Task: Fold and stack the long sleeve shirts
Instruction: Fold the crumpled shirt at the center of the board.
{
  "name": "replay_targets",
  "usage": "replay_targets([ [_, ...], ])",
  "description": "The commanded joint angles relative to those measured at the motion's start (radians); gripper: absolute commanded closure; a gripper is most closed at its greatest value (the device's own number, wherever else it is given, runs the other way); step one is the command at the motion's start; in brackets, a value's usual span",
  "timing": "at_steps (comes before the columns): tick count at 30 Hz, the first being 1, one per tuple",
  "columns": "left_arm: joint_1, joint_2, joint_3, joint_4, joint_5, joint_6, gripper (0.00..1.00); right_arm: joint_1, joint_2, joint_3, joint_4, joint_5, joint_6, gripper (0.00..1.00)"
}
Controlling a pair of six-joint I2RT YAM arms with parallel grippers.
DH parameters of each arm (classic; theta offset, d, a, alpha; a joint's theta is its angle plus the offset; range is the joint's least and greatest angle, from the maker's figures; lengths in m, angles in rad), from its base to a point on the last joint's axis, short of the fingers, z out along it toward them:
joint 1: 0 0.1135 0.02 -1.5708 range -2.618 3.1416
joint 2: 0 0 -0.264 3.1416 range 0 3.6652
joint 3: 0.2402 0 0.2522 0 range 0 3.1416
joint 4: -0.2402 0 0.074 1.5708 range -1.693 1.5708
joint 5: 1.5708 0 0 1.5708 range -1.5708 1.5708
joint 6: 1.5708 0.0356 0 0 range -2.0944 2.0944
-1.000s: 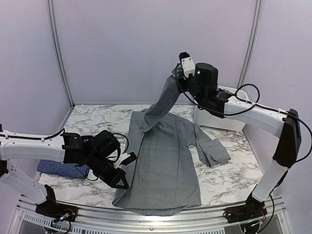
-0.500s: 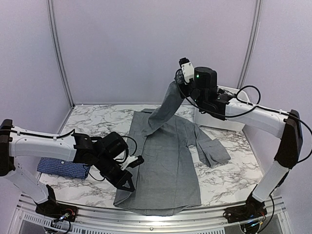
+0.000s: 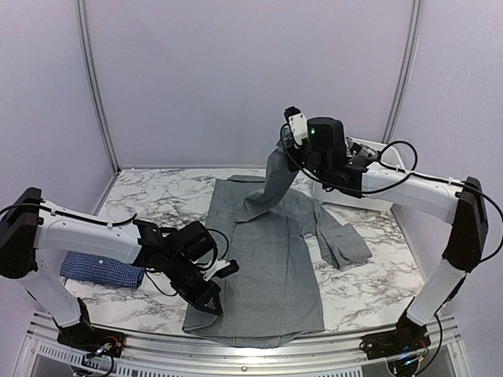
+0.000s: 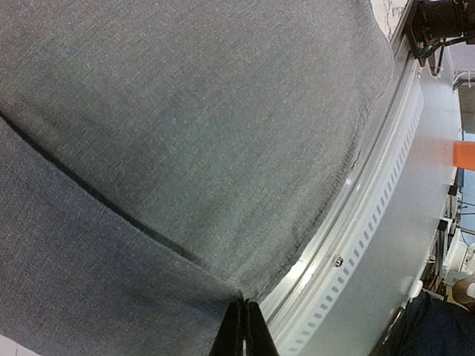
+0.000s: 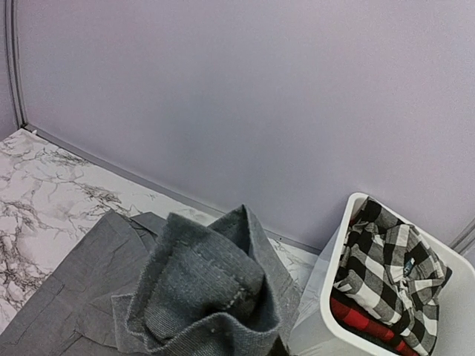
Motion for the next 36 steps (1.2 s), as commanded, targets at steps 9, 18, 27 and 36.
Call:
replay_targets([
  [9, -0.008, 0.058, 0.010, 0.064, 0.049, 0.021, 0.93, 0.073, -0.030, 0.037, -0.120, -0.006, 0.028, 1.00],
  [18, 0.027, -0.057, 0.016, 0.051, -0.063, -0.004, 0.51, 0.120, -0.026, 0.014, -0.247, -0.192, 0.157, 1.00],
  [27, 0.301, -0.142, 0.006, 0.061, -0.203, -0.143, 0.44, 0.253, 0.029, -0.167, -0.137, -0.514, 0.293, 0.95],
  [36, 0.384, -0.080, 0.026, 0.147, -0.118, -0.148, 0.37, 0.273, -0.105, -0.247, -0.145, -0.517, 0.254, 0.28],
])
